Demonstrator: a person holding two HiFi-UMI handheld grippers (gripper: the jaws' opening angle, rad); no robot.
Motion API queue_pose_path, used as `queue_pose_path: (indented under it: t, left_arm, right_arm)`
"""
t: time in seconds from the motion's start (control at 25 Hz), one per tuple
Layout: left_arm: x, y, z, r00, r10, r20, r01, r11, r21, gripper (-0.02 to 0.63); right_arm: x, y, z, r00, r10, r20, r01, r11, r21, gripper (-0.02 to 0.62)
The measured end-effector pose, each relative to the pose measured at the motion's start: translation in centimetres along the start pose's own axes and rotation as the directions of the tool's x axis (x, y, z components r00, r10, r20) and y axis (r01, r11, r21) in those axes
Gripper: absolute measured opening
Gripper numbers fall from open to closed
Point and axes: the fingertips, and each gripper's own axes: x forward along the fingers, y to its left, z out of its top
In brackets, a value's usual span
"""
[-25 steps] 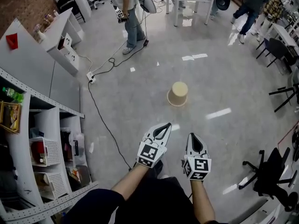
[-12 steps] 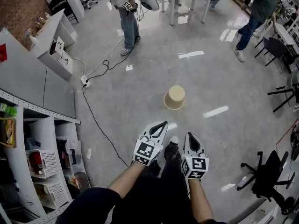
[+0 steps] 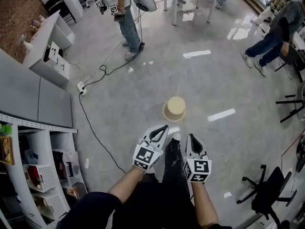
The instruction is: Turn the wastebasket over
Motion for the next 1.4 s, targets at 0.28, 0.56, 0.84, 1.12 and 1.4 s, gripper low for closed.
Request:
queue_pose_path:
  t: [0.28, 0.56, 0.84, 1.12, 1.4]
  left_arm:
    - [9.2, 3.4, 1.1, 1.0, 0.013, -0.02, -0.013, 1.0, -0.002, 0.008]
    - [16.0, 6.6, 0.8, 0.999, 0.031, -0.042, -0.031, 0.999, -0.005, 0.008]
    - [20.1, 10.5, -2.9, 0.997, 0.024, -0.073, -0.023, 1.0, 0.016, 0.008]
    - [22.6, 12.6, -10.1, 0.997, -0.002, -0.08, 0.005, 0.999, 0.042, 0.008]
    - [24.6, 13.2, -20.7, 0.995, -0.042, -0.092, 0.049, 0.996, 0.076, 0.008]
  right_arm:
    - [7.2, -5.9, 3.4, 0.999, 0.024, -0.024, -0.025, 1.0, -0.01, 0.011]
    - [13.4, -11.2, 4.3, 0.997, 0.037, -0.061, -0.038, 0.999, -0.007, 0.011]
    - [18.5, -14.5, 3.1, 0.997, 0.017, -0.072, -0.017, 1.0, -0.004, 0.011]
    - [23.8, -15.0, -3.4, 0.997, 0.042, -0.066, -0.045, 0.998, -0.041, 0.011]
    - [29.2, -16.3, -11.9, 0.996, 0.057, -0.063, -0.062, 0.995, -0.072, 0.011]
